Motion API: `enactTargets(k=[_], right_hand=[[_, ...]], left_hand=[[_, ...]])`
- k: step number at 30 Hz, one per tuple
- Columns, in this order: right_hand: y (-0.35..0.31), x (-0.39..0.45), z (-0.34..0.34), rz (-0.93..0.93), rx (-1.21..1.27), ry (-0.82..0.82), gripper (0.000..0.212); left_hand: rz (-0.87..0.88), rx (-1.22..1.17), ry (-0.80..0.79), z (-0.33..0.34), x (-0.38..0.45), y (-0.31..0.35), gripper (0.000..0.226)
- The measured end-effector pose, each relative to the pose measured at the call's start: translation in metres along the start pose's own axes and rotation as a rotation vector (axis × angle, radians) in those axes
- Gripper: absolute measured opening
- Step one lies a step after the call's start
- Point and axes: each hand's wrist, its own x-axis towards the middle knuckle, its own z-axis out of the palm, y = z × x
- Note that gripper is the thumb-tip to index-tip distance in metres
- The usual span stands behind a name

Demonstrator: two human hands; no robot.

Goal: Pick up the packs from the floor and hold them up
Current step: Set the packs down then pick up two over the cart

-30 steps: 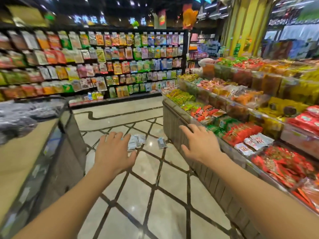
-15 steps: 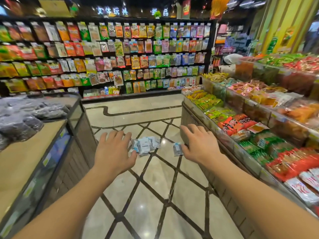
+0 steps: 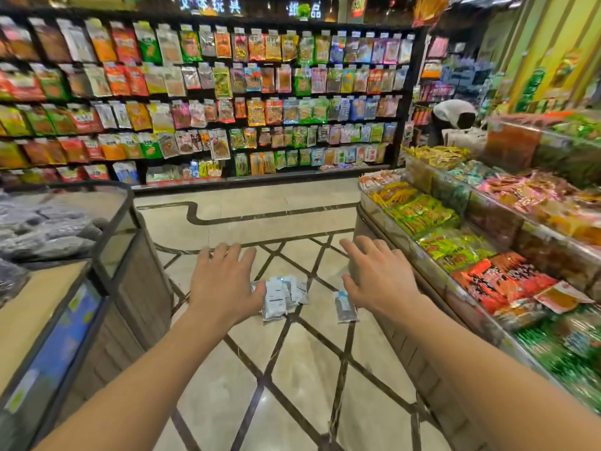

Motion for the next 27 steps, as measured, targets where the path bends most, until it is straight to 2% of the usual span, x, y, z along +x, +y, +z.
enactTargets(k=[8, 14, 21, 27], right_hand=[[0.013, 0.125, 0.055, -0.002, 0.045, -0.036, 0.068], [0.031, 0.237, 0.09, -0.033, 0.104, 0.034, 0.067], [0.059, 0.374, 0.098, -0.077, 0.145, 0.166, 0.064], [0.065, 0.461, 0.124, -0.12, 0.177, 0.212, 0.063]], left_hand=[[-0.028, -0.097, -0.036, 0.061, 0.115, -0.005, 0.066], [-0.038, -0.105, -0.049, 0.099, 0.222, 0.005, 0.064], [-0.074, -0.079, 0.043, 0.113, 0.343, -0.003, 0.061], [-0.1, -0.149, 0.122, 0.141, 0.419, -0.017, 0.061]])
